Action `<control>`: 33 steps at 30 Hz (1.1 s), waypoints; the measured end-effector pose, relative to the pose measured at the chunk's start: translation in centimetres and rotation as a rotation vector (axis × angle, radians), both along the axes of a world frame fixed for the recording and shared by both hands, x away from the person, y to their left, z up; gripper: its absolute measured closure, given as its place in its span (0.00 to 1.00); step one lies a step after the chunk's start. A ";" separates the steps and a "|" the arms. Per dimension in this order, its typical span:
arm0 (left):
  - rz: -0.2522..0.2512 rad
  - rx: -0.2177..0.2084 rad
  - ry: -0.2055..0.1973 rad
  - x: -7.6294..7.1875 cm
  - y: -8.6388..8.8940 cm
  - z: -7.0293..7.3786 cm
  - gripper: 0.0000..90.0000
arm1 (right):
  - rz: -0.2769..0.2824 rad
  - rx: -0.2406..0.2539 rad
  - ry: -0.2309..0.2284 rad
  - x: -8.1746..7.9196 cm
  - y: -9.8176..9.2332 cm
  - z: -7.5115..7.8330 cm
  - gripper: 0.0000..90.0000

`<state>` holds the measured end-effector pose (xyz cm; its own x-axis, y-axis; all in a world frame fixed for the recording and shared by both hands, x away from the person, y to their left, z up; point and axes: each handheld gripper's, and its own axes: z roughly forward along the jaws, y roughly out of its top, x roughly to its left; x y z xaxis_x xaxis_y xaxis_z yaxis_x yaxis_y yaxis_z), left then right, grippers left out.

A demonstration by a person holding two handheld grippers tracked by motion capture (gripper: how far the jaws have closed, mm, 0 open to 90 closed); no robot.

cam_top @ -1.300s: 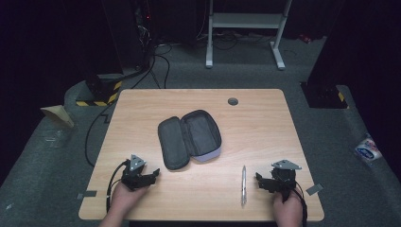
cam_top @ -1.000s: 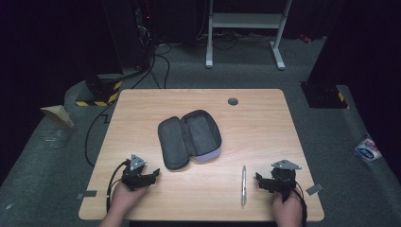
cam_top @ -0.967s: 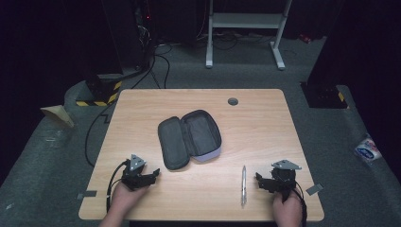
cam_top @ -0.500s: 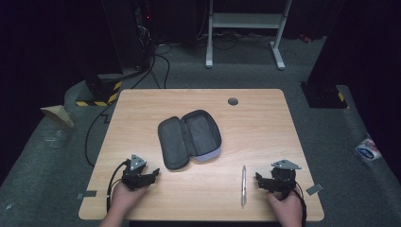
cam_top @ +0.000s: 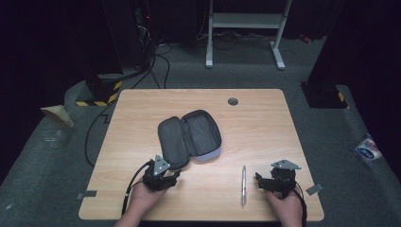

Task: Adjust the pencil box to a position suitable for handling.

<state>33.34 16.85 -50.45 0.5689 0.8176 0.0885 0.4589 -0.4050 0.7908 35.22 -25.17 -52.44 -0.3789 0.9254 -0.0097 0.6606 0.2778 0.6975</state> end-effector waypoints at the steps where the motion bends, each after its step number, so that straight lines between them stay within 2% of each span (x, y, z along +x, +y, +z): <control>1: -0.003 0.002 -0.005 0.2 -0.5 0.0 0.44 | 0.000 0.000 0.000 0.0 0.0 0.0 0.09; 5: -0.029 -0.015 -0.009 1.2 -1.9 0.0 0.42 | 0.012 -0.002 -0.002 0.0 0.0 0.0 0.09; 6: -0.020 -0.007 -0.024 1.6 -2.5 0.1 0.42 | 0.011 -0.002 -0.002 0.0 0.0 0.0 0.09; 8: -0.011 -0.001 -0.023 1.9 -2.7 0.1 0.42 | 0.012 -0.002 -0.002 0.0 0.0 0.0 0.09; 10: 0.012 0.026 -0.025 2.3 -3.0 0.0 0.43 | 0.012 -0.002 -0.002 0.0 0.0 0.0 0.09; 12: 0.026 0.027 -0.016 2.6 -3.1 -0.1 0.47 | 0.012 -0.002 -0.002 0.0 0.0 0.0 0.09; 14: 0.036 0.040 -0.017 2.6 -3.1 -0.2 0.57 | 0.012 -0.002 -0.002 0.0 0.0 0.0 0.09; 16: 0.046 0.037 -0.013 2.6 -2.8 -0.2 0.59 | 0.012 -0.002 -0.002 0.0 0.0 0.0 0.09; 17: 0.048 0.025 -0.010 2.6 -2.5 -0.1 0.68 | 0.011 -0.002 -0.002 0.0 0.0 0.0 0.09; 18: 0.046 0.028 -0.006 2.6 -2.4 -0.1 0.72 | 0.011 -0.002 -0.002 0.0 0.0 0.0 0.09; 24: 0.053 0.046 -0.004 2.2 -1.4 -0.3 0.79 | 0.011 -0.001 -0.002 0.0 0.0 0.0 0.09; 29: 0.082 0.051 0.001 1.8 0.5 -0.3 0.87 | 0.011 -0.001 -0.002 0.0 0.0 0.0 0.09; 33: 0.094 0.044 0.004 1.6 1.4 -0.3 0.89 | 0.011 -0.001 -0.002 0.0 0.0 0.0 0.09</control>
<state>34.93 18.27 -50.75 0.4906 0.8626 0.1236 0.4994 -0.3946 0.7713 35.25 -25.16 -52.43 -0.3892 0.9211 -0.0115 0.6561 0.2860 0.6983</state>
